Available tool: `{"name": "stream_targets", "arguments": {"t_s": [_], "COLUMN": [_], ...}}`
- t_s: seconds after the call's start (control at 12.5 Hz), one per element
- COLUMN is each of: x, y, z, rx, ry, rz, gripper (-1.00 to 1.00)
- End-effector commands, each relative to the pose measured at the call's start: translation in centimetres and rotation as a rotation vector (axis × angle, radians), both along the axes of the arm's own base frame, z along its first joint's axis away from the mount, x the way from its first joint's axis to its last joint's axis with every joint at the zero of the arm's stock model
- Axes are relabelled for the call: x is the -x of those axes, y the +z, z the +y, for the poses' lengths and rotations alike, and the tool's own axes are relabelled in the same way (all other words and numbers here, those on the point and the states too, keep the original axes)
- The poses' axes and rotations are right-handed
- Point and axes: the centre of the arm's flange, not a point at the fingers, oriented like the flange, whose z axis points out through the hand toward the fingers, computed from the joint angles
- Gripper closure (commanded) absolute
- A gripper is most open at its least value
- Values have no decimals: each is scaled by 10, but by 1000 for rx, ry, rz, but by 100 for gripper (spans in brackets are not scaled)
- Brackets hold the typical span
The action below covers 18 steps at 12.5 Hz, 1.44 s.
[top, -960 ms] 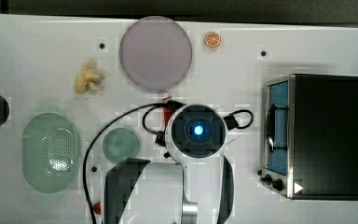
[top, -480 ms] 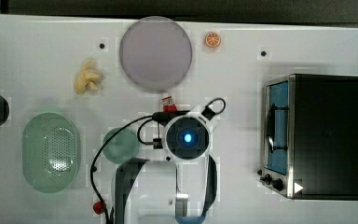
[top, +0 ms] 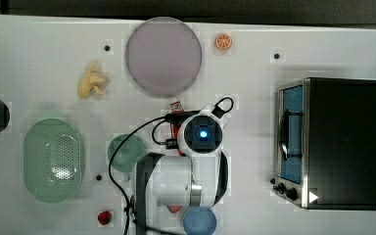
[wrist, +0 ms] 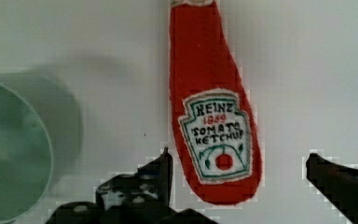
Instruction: Pick Ketchup from the table and place it in strainer.
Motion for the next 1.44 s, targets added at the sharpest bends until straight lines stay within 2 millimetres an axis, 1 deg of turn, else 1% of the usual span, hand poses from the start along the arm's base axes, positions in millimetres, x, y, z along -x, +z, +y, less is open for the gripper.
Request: {"name": "stream_targets", "arguments": {"t_s": [0.08,0.32,0.56,0.64,0.8,0.88,0.96,1.12,1.2,1.28,1.44], "x": [-8,-8,-6,-6,-5,-6,-9,-21,-26,-31,-39], "y": [-23,-54,-76,-79,-85,-83,-81,-61,-44,-24,26], "z": [8,10,11,11,11,11,11,10,10,9,13], "rx": [-4,-8,-15,-16,-18,-17,-17,-11,-6,0,12], "ry": [71,84,79,79,78,78,77,78,79,80,91], "rz": [-47,-57,-67,-75,-69,-73,-80,-122,-145,-160,-161], "gripper": [-100,-100,-100,-92,-43,-21,-20,-20,-20,-20,-20]}}
